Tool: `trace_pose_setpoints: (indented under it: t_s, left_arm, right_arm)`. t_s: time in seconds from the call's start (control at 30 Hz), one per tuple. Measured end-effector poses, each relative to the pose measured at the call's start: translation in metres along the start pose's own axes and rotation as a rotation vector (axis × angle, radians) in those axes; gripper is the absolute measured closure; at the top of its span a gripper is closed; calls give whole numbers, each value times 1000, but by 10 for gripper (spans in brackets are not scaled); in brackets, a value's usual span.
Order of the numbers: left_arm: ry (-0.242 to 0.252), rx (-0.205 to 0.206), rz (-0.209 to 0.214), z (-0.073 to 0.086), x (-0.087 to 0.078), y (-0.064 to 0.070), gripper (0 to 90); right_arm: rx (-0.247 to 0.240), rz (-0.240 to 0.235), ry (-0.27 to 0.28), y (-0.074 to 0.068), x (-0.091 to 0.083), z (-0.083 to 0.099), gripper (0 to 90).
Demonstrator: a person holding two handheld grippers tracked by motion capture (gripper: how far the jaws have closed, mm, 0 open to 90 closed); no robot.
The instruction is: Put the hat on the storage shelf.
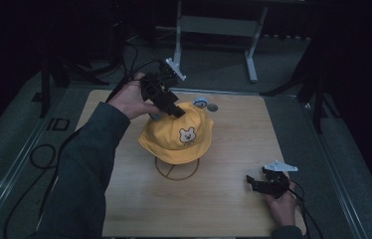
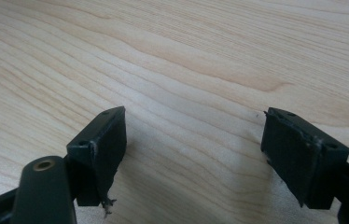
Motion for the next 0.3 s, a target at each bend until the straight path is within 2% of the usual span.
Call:
trace_pose_setpoints:
  t_s: [0.13,0.3]
  left_arm:
    - [25,-18,-21,5,-10,-5,371]
    - [85,-37,-36,13,-28,-11,364]
  right_arm:
    - [0,0,0,0,0,0,222]
    - [-1,0,0,0,0,0,222]
Point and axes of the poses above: each handheld gripper's, and its own axes: x roughly forward along the jaws, z roughly out of its underside, y roughly to its right, the point moved 5 cm from there along x, roughly forward along the jaws, and after that the axes turned 12 degrees about -x, right-handed, at the moved point
